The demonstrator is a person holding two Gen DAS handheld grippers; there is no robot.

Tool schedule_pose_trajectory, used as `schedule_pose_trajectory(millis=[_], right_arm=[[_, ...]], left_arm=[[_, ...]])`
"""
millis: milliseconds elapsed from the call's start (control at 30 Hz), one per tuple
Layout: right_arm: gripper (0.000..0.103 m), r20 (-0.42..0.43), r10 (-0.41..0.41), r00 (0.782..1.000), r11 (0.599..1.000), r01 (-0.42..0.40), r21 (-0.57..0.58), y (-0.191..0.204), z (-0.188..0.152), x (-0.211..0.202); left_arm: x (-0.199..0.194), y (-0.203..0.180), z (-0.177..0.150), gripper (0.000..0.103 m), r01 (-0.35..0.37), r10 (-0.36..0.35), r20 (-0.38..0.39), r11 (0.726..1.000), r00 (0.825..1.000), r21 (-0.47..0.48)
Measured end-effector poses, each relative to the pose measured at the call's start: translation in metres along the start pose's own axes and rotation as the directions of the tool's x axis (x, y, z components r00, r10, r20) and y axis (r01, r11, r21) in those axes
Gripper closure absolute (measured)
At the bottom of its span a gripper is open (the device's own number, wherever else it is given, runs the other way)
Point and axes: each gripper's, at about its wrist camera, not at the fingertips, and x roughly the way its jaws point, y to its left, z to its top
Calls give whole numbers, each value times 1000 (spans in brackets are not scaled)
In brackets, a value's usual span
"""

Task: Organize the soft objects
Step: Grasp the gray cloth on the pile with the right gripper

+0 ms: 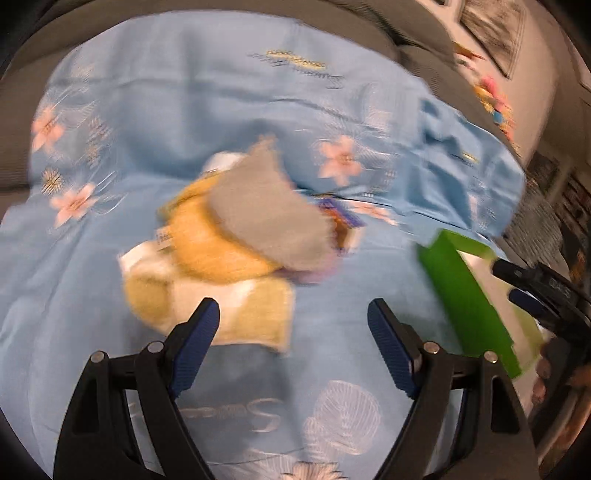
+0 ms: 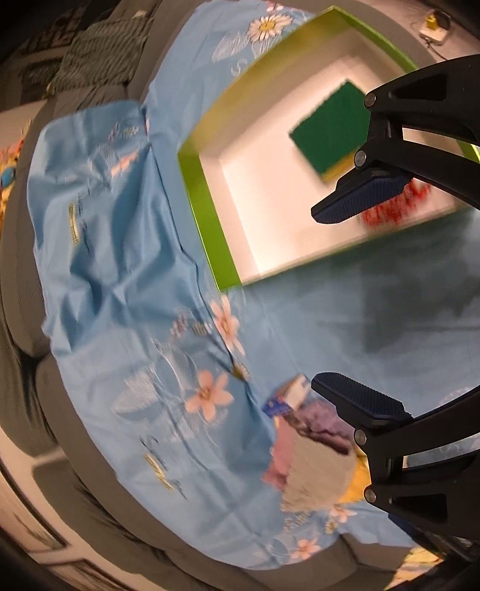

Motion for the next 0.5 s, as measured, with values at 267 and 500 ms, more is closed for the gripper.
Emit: schedule_pose_trajectory(millis=[267, 500], right_arm=[[19, -82, 138, 987, 985, -146, -96, 54, -25, 19], [19, -161, 251, 954, 948, -276, -159, 121, -18, 40]], left_arm=[[0, 60, -1, 21, -120, 108, -75, 973, 991, -195], [-7, 83, 2, 21, -208, 189, -100, 946, 977, -248]])
